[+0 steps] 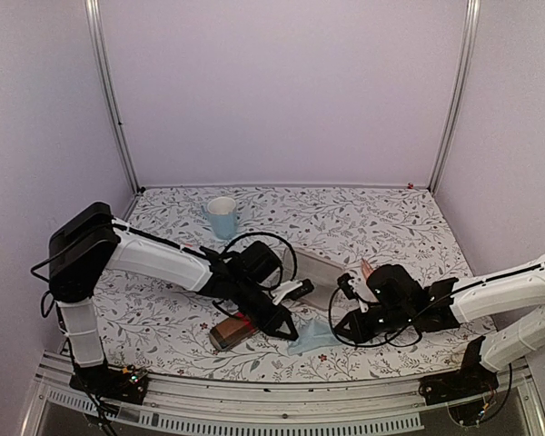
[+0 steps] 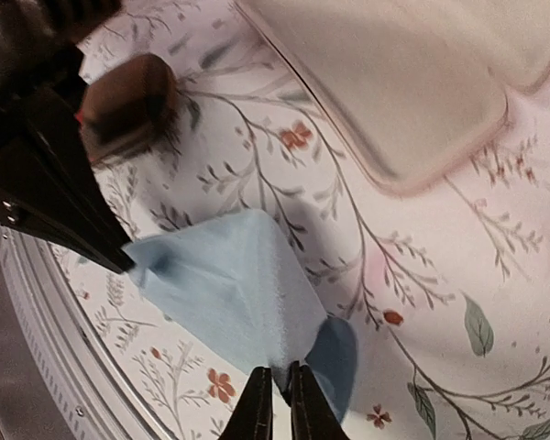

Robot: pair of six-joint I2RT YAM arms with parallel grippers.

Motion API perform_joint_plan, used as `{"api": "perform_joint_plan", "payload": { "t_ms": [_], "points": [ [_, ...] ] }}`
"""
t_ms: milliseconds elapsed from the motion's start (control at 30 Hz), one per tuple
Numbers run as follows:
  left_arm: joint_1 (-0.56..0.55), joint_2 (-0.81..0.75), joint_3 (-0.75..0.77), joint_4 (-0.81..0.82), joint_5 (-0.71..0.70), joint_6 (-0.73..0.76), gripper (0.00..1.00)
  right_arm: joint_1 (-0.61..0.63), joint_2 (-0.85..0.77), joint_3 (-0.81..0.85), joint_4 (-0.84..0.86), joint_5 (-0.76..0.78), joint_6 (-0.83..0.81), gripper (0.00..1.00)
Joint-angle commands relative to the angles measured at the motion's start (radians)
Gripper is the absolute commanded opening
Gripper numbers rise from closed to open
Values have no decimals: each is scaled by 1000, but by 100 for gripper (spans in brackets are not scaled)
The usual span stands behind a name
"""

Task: Organize the sunglasses
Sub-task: Adjust the glasses cleaning cloth at the center of the board.

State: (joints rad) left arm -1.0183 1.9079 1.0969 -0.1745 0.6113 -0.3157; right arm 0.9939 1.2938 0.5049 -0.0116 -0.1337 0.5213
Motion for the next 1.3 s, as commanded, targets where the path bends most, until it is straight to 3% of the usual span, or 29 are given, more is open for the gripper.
{"api": "perform_joint_plan", "payload": {
  "t_ms": [0,167,333,667,867,1100,1267],
  "points": [
    [-31,49,-14,13,11,-1,0,3,36,-73,-29,-12,78,12],
    [-35,49,-21,3,17,-1,0,8,13,-96,-47,-10,119,30],
    [-38,49,-22,-18,17,4,0,7,-3,-43,-74,43,115,36],
    [-58,49,-51,-64,63,48,0,-37,70,54,-27,14,51,39],
    [-61,92,-33,-76,77,69,0,-39,154,63,21,-48,40,35],
    [-59,98,2,-83,68,73,0,-38,60,33,2,-55,40,35],
    [-55,98,29,-81,62,64,0,-34,-35,25,-102,-16,22,37]
  ]
}}
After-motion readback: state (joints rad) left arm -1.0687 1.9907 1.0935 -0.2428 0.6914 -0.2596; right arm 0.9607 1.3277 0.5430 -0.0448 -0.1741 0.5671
